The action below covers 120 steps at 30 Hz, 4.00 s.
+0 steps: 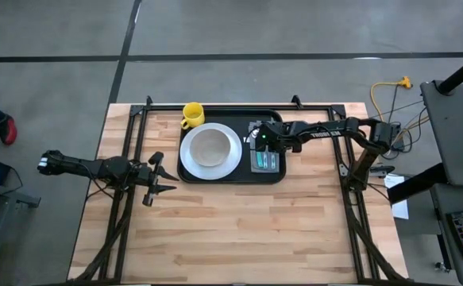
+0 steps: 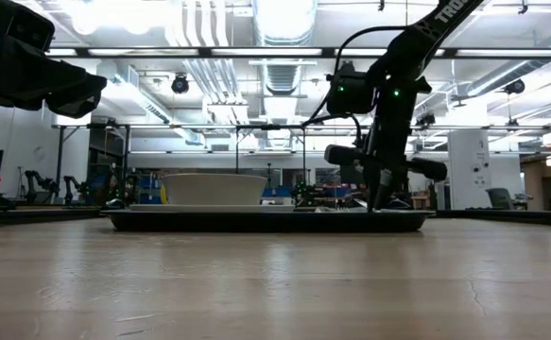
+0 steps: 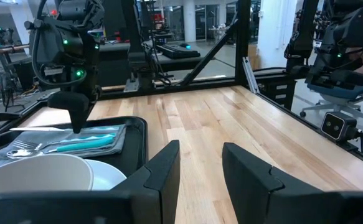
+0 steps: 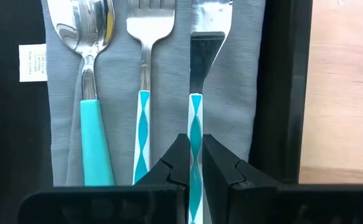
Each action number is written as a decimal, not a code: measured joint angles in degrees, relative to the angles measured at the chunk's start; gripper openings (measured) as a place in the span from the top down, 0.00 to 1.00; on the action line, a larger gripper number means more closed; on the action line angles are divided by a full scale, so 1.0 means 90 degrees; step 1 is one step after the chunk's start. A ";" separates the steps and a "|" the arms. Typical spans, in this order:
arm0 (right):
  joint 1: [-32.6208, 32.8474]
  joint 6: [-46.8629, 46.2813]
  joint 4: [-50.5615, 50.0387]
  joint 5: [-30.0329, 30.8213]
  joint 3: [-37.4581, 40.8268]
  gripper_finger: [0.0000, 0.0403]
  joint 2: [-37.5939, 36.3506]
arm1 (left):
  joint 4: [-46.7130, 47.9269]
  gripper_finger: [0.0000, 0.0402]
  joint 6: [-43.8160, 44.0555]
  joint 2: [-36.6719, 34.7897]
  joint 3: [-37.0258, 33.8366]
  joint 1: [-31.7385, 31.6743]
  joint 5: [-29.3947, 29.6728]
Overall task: Set up tray
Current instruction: Put the white knife on top of the napkin beside the white fork, then return to Home Position
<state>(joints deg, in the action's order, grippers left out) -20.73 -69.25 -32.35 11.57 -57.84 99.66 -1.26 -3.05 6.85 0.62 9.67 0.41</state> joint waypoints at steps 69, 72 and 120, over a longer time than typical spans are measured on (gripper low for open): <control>-0.0217 0.0386 0.0478 -0.0619 0.0017 0.97 0.0418 | 0.0002 0.75 0.0000 0.0000 0.0000 0.0002 0.0001; -0.0214 0.0398 0.0475 -0.0619 0.0022 0.97 0.0379 | 0.0001 0.75 0.0000 0.0000 0.0000 0.0002 0.0000; -0.0214 0.0532 0.0490 -0.0622 0.0029 0.80 -0.0175 | 0.0000 0.75 0.0000 0.0000 0.0000 0.0002 0.0002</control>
<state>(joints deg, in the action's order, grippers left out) -22.65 -64.47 -27.94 5.98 -57.58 98.08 -1.26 -3.05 6.85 0.62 9.69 0.42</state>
